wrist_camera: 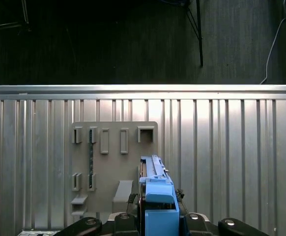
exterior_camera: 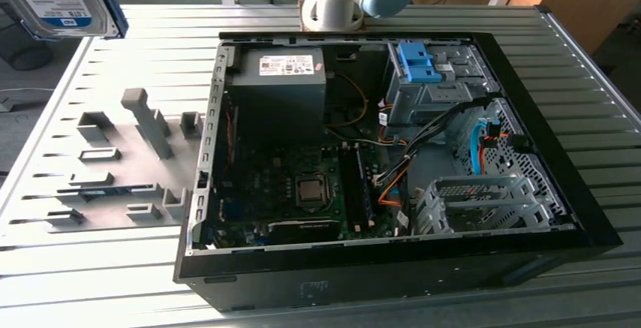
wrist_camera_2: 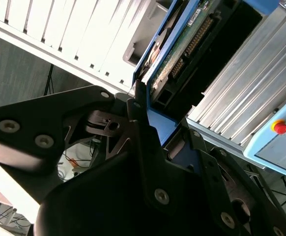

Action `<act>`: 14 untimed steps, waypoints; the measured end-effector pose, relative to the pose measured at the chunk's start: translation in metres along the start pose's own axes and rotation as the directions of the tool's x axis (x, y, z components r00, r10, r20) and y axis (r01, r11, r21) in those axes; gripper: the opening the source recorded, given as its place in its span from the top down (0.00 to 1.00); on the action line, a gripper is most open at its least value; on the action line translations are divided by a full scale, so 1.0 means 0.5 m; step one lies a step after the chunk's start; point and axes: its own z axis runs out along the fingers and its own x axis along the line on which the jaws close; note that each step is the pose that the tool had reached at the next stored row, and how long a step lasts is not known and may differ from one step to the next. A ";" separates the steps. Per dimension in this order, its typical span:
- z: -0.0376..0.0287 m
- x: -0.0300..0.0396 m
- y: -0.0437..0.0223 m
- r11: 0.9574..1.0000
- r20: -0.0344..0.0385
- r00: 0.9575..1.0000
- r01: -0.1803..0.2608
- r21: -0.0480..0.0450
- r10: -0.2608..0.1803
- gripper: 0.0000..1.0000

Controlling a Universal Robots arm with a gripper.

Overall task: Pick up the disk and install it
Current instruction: 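Pick up the disk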

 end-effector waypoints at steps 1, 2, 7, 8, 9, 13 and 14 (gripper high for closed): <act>0.000 0.000 -0.002 1.000 0.000 1.000 0.000 0.000 0.000 0.64; 0.000 0.000 -0.003 1.000 0.000 1.000 0.000 0.000 0.000 0.64; 0.000 0.000 -0.013 1.000 0.000 1.000 0.000 0.000 0.000 0.64; 0.000 0.000 -0.014 1.000 0.000 1.000 0.000 0.000 0.000 0.64; 0.000 0.000 -0.016 1.000 0.000 1.000 0.000 0.000 0.000 0.64; 0.000 -0.001 -0.022 1.000 0.000 1.000 0.000 0.000 0.000 0.64; 0.000 -0.001 -0.024 1.000 0.000 1.000 0.000 0.000 0.000 0.64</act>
